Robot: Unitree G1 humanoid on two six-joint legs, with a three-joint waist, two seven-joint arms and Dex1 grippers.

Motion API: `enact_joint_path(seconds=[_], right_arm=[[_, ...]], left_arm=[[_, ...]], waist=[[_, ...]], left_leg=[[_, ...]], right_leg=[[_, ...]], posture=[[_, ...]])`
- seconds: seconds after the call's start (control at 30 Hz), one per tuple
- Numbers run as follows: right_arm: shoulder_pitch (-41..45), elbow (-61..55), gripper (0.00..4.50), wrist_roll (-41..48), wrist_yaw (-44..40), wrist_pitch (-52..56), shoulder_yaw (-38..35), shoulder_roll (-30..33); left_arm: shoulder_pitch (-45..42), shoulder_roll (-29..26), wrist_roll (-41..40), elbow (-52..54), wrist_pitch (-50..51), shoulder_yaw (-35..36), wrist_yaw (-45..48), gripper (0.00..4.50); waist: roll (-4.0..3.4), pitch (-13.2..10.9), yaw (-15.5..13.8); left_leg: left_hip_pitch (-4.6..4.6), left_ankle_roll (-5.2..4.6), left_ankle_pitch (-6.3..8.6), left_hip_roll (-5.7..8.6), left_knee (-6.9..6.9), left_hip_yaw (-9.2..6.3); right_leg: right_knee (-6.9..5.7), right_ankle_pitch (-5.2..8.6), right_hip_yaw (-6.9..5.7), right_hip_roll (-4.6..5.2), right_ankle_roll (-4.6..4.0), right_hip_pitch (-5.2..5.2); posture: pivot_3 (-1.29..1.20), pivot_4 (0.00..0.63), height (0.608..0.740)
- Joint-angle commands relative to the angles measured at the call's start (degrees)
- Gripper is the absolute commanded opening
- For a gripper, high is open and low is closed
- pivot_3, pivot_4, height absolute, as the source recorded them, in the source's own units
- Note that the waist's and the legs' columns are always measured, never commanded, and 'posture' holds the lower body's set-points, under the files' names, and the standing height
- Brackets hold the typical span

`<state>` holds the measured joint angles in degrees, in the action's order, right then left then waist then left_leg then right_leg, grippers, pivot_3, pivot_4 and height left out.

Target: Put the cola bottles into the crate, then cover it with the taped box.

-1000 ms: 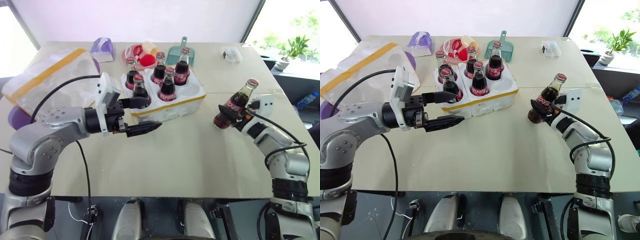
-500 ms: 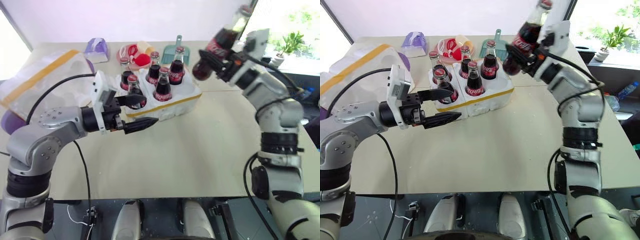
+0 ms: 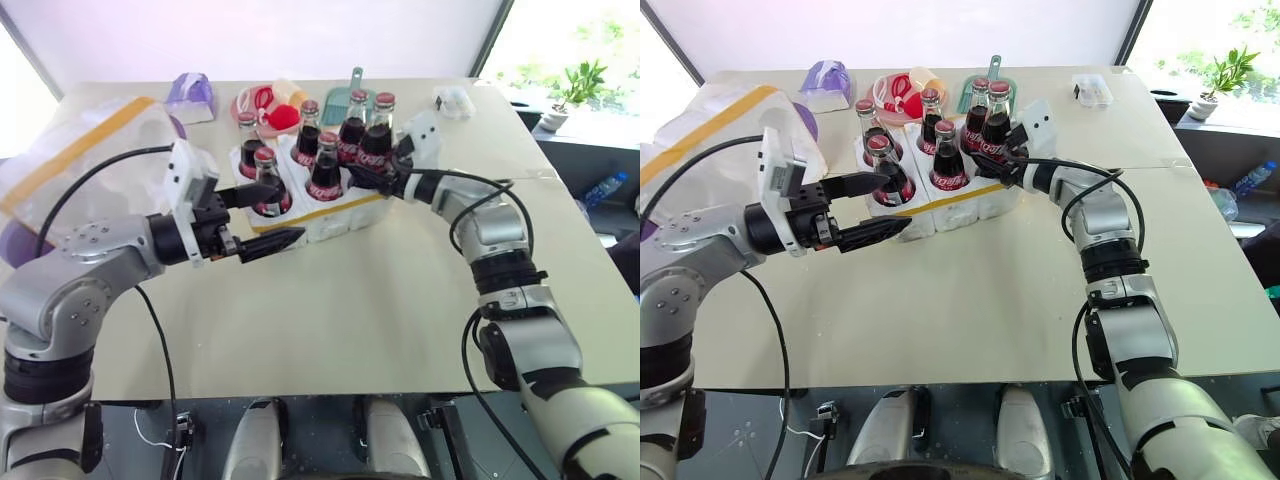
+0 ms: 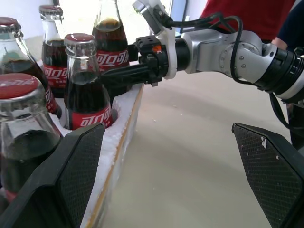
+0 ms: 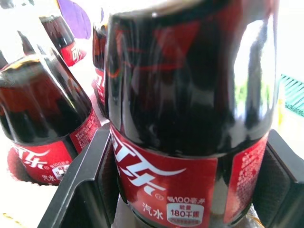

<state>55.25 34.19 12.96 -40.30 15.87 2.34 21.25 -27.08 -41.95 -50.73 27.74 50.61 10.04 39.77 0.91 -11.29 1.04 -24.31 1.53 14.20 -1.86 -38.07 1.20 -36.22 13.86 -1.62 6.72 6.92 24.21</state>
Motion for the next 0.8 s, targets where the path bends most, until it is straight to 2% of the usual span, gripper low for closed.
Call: enact_joint_path(seconds=[0.03, 0.17, 0.23, 0.37, 0.47, 0.57, 0.67, 0.8], right_arm=[[1.09, 0.79, 4.47, -1.98, -0.6, -0.35, 0.79, -0.31], [-0.44, -6.7, 4.47, 0.98, -5.36, 3.68, -0.98, 2.61], [-1.84, -12.52, 4.47, 3.21, -9.16, 6.7, -1.98, 5.67], [-3.02, -22.56, 4.47, 8.58, -16.92, 13.55, -5.21, 14.7], [-1.65, -25.26, 4.47, 12.86, -23.86, 18.63, -7.97, 23.46], [-0.29, -26.65, 4.47, 15.28, -29.66, 20.29, -9.09, 29.61], [1.33, -29.06, 4.47, 19.72, -34.76, 23.37, -10.68, 33.25], [3.09, -32.31, 4.47, 26.06, -38.6, 27.85, -12.47, 35.24]], left_arm=[[0.12, -1.78, -0.19, 0.74, -0.87, 2.16, 0.61, 4.5], [2.16, -7.21, -0.71, -0.43, 0.22, 6.46, 3.02, 4.5], [4.69, -11.67, -0.47, -0.93, 0.69, 9.99, 5.52, 4.5], [12.5, -23.39, 2.06, -5.68, 2.09, 21.5, 14.26, 4.5], [20.66, -32.5, 9.85, -15.13, 0.91, 32.12, 24.42, 4.5], [27.23, -38.65, 18.51, -24.8, -2.22, 39.38, 33.6, 4.5], [30.62, -43.7, 26.71, -35.28, -7.16, 42.14, 40.32, 4.5], [30.91, -49.08, 33.29, -48.56, -13.69, 38.54, 45.49, 4.5]], waist=[[0.03, 0.02, 0.08], [0.02, 0.01, 0.08], [0.0, -0.01, -0.07], [-0.03, -0.07, -0.27], [-0.04, -0.08, -0.24], [-0.04, -0.08, -0.05], [-0.05, -0.08, 0.08], [-0.06, -0.08, 0.12]], left_leg=[[0.01, 0.0, 0.0, 0.0, 0.0, 0.0], [0.0, 0.0, 0.0, -0.01, 0.03, 0.01], [-0.08, 0.0, 0.0, -0.02, 0.08, 0.0], [-0.2, -0.02, 0.01, 0.0, 0.1, 0.04], [-0.15, -0.02, 0.02, -0.01, 0.13, 0.06], [-0.09, -0.01, 0.02, -0.03, 0.2, 0.1], [-0.06, -0.01, 0.03, -0.07, 0.26, 0.15], [-0.09, -0.01, 0.03, -0.08, 0.4, 0.21]], right_leg=[[0.0, 0.0, 0.0, 0.0, 0.0, -0.01], [-0.02, 0.0, 0.02, -0.01, 0.0, 0.04], [-0.01, 0.01, 0.0, -0.02, -0.01, 0.13], [0.08, 0.01, 0.01, 0.01, 0.0, 0.21], [0.08, 0.02, -0.01, 0.01, -0.02, 0.22], [0.12, 0.06, -0.05, 0.0, -0.07, 0.21], [0.11, 0.14, -0.05, 0.0, -0.21, 0.26], [0.1, 0.12, -0.05, 0.0, -0.17, 0.38]], posture=[[0.0, 0.15, 0.736], [0.0, 0.15, 0.736], [0.0, 0.15, 0.736], [0.0, 0.15, 0.736], [0.0, 0.15, 0.736], [0.0, 0.15, 0.736], [0.0, 0.15, 0.736], [0.0, 0.15, 0.736]])
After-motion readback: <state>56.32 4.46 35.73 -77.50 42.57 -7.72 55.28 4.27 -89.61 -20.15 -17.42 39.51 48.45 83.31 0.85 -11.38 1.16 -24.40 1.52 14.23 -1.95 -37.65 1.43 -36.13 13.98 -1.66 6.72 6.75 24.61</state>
